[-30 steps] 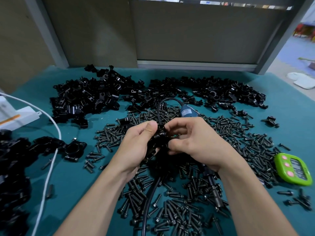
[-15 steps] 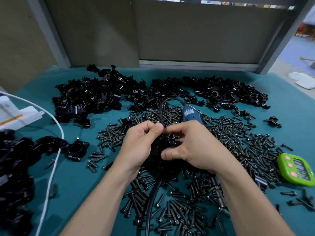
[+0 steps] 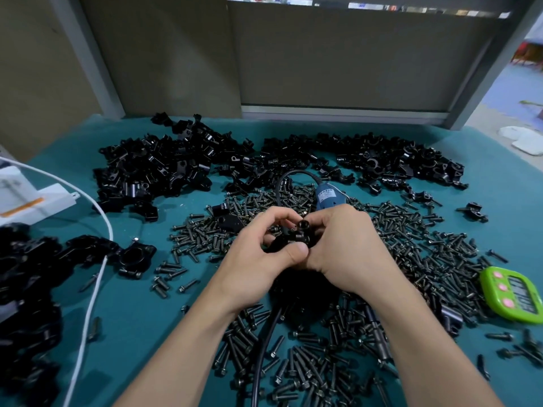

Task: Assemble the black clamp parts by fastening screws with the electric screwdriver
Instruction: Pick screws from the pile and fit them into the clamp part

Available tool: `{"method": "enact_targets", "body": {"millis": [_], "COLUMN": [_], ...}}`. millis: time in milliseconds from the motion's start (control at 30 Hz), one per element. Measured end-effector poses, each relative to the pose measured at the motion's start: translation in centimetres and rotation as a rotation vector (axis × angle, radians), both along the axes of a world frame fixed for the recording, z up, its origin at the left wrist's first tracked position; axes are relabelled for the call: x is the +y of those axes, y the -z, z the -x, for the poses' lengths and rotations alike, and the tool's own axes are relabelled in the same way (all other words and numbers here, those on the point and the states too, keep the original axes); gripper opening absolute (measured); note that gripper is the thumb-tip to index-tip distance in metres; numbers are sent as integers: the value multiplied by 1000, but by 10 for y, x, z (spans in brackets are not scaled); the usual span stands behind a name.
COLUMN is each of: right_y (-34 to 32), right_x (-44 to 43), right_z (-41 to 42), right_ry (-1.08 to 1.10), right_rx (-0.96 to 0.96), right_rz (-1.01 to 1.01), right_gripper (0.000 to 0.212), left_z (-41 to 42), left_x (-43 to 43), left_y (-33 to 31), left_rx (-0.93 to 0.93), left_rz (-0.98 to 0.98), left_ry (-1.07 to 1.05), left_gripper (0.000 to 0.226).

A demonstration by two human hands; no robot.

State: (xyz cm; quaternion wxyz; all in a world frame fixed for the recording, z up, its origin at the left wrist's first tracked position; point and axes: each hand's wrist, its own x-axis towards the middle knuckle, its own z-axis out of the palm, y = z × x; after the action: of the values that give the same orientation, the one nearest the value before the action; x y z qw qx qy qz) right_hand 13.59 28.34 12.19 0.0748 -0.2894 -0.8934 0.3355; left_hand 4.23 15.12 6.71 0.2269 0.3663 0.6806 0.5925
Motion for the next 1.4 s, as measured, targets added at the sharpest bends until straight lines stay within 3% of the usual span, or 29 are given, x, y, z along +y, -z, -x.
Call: {"method": "enact_targets", "body": {"millis": [167,300,400,467,567,667,767,967,1267,1400], "right_y": [-1,4,5,7,12,12,12,15,16,20], "right_x": [-4,-2,3,4,2,3,2,-1,-1,-7], "right_z": [2,0,-3,-2,2,2,2,3,3,4], "right_ry": [20,-51,-104,-79,-67,-53,-64,-9,-20,1], "right_rx": [-12,24,152,233,260,242,231,289,288,319], "right_rz": [24,65,262,364,286,239,245,121,131,45], "right_gripper": [37,28,41,34,25,26,26,23,23,16], "left_z": [2,2,3,5,5,4,4,4,1,-3], "left_x": [0,2,2,1,2,2,2,-1,-1,0], "left_y": [-5,-5,-5,-4,-3,-5,-6,-8,-13,-13], "left_rx": [-154,-185,-236,-290,-377,-449,-477,-427,-443,-483], "left_rz": [-112,-112,-157,-185,-204,-217,-243,-228,-205,-233], "left_ry": [-6,-59,-114,-153,-182,-181,-174,-206,-207,-148], "left_gripper": [27,31,31,29,17,38,38,28,39,40]}}
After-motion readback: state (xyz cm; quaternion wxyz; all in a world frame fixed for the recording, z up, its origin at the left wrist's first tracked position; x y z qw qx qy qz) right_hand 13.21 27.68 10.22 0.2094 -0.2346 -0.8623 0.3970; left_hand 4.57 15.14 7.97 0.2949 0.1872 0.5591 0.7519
